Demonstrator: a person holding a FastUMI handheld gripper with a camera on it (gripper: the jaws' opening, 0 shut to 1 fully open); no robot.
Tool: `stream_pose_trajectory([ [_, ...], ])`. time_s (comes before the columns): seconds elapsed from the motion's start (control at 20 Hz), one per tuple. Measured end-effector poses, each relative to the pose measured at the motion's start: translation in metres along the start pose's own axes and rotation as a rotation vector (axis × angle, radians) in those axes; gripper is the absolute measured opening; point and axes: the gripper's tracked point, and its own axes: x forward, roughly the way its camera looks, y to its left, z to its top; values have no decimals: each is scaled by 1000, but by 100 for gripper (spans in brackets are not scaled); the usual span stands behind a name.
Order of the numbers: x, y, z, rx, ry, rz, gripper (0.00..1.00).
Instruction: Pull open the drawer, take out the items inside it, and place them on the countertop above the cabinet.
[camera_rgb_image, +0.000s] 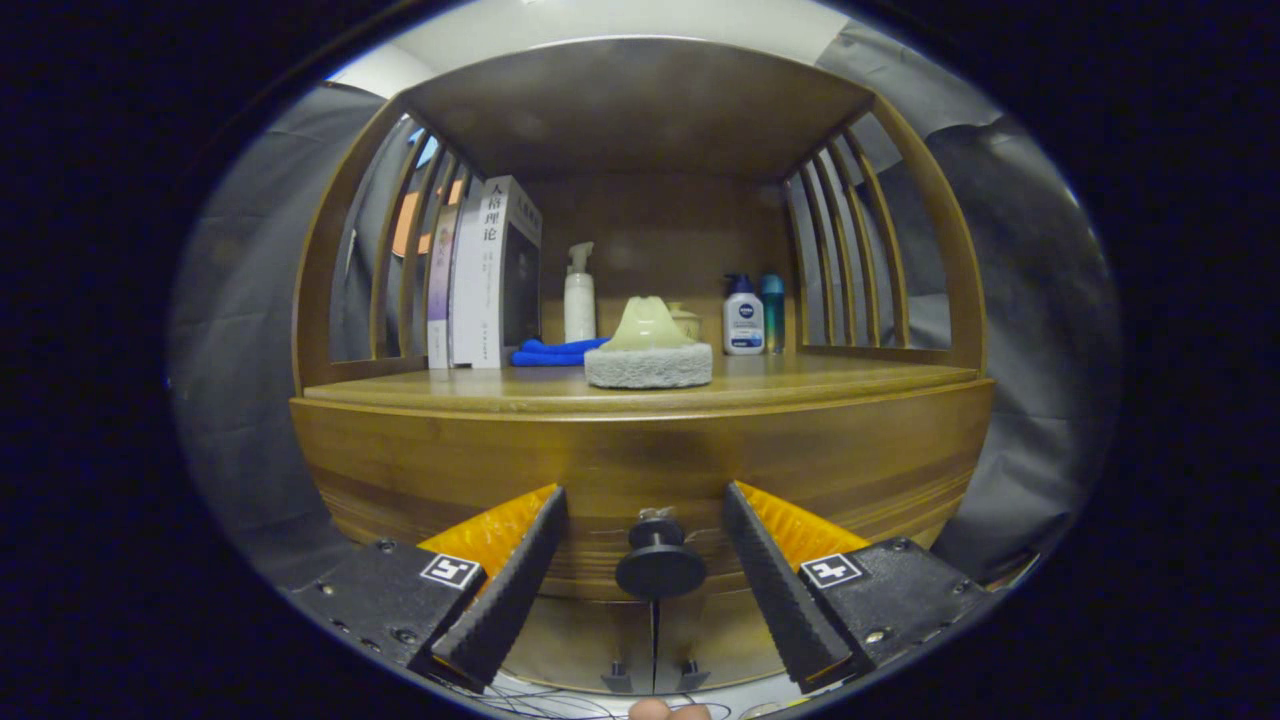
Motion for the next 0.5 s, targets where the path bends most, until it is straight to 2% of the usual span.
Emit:
stream_pose_trajectory([
  [0.5, 3, -3, 0, 0, -20, 11, 100],
])
